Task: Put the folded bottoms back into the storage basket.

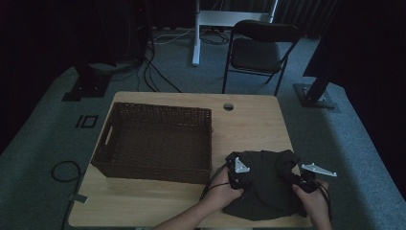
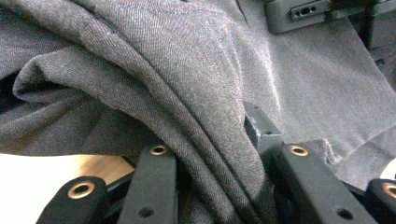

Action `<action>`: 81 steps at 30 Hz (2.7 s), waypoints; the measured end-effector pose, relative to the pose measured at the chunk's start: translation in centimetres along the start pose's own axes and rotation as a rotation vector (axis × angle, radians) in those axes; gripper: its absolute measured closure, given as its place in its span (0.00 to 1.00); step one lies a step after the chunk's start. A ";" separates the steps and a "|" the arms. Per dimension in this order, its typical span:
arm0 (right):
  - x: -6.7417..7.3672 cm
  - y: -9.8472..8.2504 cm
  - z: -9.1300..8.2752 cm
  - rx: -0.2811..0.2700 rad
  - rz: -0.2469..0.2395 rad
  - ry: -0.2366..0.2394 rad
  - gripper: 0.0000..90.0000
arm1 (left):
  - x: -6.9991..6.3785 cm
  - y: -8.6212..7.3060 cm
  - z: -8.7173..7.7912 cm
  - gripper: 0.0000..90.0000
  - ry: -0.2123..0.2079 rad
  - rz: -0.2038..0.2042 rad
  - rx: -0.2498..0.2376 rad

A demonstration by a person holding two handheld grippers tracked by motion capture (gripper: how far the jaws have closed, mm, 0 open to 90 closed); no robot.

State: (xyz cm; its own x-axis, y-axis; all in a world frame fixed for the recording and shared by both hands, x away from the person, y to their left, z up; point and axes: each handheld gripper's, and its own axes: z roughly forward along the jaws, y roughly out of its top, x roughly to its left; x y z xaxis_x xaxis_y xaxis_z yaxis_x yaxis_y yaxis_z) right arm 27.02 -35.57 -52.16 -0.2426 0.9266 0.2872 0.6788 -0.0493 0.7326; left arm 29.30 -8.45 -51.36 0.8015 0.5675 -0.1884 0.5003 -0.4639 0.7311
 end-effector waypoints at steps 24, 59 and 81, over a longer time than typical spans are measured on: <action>3.3 6.9 -5.2 -0.168 -0.032 0.051 0.71 | 1.3 7.0 -6.9 0.78 -0.005 0.021 -0.116; 14.1 16.9 -2.1 -0.238 -0.121 0.184 0.71 | 9.6 8.9 -18.3 0.78 0.091 -0.039 -0.212; 20.7 19.0 2.5 -0.212 -0.164 0.259 0.70 | 15.2 5.9 -24.1 0.78 0.148 -0.096 -0.240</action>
State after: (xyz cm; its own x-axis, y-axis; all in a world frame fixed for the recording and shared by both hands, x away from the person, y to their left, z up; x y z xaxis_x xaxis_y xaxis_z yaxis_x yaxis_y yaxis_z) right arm 36.63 -16.41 -33.79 -0.5221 0.8048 0.2825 0.4646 -0.0095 0.8855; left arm 36.49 13.81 -34.13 0.6891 0.7020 -0.1798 0.4657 -0.2389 0.8521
